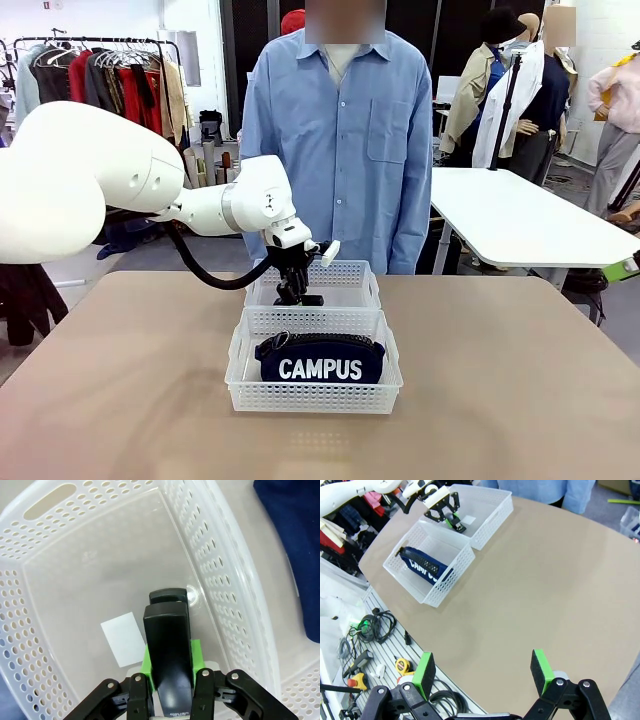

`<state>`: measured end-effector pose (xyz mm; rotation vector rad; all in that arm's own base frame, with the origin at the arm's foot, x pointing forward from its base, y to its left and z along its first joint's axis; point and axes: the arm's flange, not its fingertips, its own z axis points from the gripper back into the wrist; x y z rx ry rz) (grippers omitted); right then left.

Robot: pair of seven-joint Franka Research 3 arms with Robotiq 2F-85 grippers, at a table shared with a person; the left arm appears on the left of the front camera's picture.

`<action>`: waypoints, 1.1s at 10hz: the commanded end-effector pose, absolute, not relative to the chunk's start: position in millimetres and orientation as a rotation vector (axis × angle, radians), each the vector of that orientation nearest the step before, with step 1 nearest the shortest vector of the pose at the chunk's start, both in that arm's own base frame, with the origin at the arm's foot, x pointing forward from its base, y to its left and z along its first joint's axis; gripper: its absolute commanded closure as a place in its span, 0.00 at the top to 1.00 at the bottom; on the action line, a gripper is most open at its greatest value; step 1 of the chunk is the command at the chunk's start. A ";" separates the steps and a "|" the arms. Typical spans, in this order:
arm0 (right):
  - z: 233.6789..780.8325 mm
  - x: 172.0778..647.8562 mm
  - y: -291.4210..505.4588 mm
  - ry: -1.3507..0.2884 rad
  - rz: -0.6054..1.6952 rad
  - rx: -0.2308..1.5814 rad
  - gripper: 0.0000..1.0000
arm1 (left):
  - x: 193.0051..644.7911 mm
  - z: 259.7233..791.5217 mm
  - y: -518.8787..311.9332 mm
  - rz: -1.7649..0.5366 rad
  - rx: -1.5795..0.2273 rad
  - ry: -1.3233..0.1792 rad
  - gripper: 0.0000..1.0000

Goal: Distribute items into two baskets.
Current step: Place the picked Stapler into the Organizing basket as instructed by the person.

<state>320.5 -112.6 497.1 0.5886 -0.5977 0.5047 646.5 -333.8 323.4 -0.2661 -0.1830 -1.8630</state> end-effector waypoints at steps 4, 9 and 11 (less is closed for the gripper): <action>498.8 320.6 -112.8 -0.598 0.499 0.594 1.00 | 649.3 333.1 -331.0 -1.856 -0.260 -0.166 1.00; 498.8 320.6 -112.8 -0.598 0.499 0.594 1.00 | 654.1 401.5 -321.0 -1.722 -0.235 -0.102 1.00; 498.8 320.6 -112.8 -0.598 0.499 0.594 1.00 | 650.6 413.6 -315.2 -1.714 -0.238 -0.108 1.00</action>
